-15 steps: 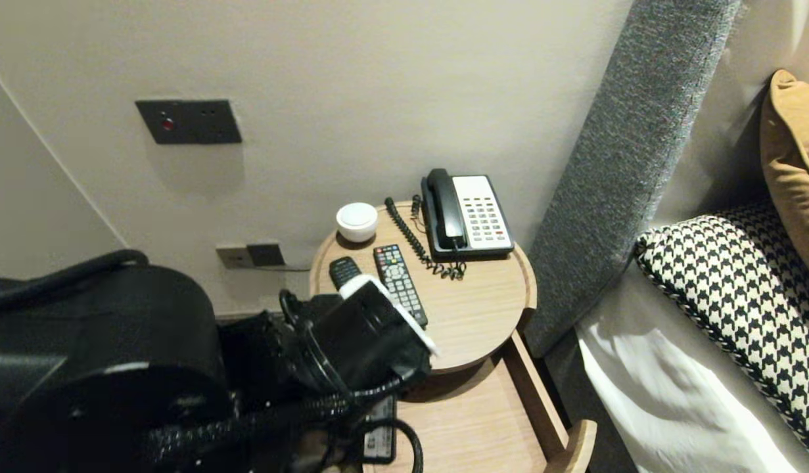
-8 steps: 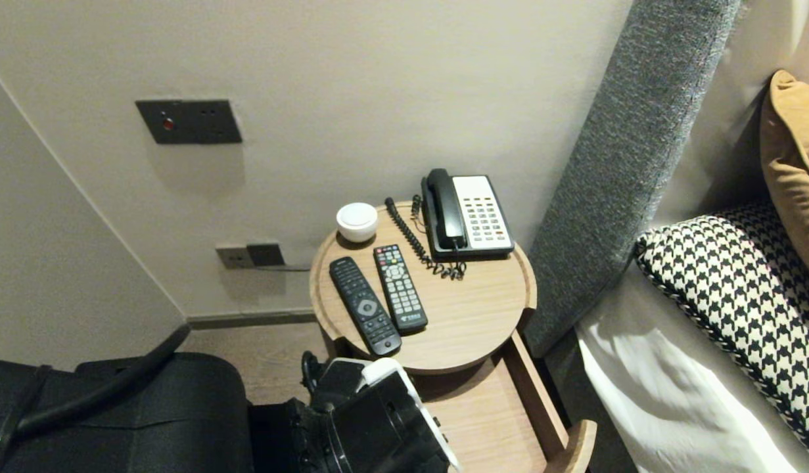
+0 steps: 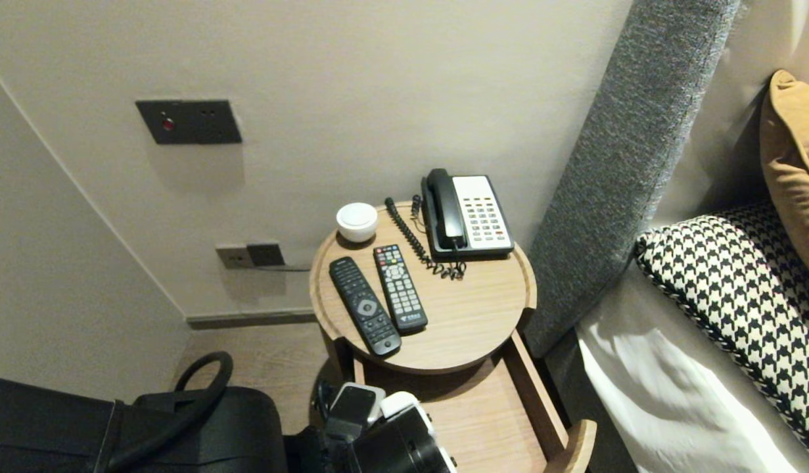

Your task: Close the nightstand drawer

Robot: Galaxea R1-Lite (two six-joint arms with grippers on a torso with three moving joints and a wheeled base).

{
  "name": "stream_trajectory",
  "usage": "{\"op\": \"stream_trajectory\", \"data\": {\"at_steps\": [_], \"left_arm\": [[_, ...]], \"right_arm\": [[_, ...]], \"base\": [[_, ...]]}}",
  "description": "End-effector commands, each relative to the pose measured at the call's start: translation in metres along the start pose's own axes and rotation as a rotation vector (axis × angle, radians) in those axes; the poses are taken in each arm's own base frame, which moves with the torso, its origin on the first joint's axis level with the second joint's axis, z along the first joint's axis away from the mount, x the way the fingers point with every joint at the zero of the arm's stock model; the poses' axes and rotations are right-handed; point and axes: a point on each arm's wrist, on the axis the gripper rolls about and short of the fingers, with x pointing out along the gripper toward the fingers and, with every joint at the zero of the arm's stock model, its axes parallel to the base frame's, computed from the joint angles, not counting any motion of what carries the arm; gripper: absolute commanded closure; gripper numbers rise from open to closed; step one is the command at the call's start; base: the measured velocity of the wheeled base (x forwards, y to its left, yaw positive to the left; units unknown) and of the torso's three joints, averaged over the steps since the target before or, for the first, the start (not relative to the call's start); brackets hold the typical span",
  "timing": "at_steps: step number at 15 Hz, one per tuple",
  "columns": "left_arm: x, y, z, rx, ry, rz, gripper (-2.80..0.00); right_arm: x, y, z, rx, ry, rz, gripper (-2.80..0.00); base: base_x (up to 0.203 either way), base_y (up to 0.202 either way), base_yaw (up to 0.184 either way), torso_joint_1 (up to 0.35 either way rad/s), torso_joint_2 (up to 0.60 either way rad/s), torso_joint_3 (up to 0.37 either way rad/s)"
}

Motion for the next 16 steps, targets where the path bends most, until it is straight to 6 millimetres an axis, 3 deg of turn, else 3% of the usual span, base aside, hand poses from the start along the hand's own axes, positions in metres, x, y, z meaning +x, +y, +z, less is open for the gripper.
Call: {"op": "stream_trajectory", "data": {"at_steps": [1,6,16], "left_arm": [[0.004,-0.003,-0.004,0.014,0.013,0.011,0.00],[0.011,-0.003,-0.014,0.034,0.040,0.036,0.00],[0.019,-0.014,-0.007,0.014,0.001,-0.004,0.00]], "right_arm": [[0.002,0.000,-0.011,0.000,0.040,-0.001,0.00],[0.002,0.000,-0.011,0.000,0.040,-0.001,0.00],[0.002,0.000,-0.011,0.000,0.040,-0.001,0.00]], "base": [[0.000,0.000,0.000,0.000,0.00,0.000],[0.000,0.000,0.000,0.000,0.00,0.000],[0.000,0.000,0.000,0.000,0.00,0.000]]}}
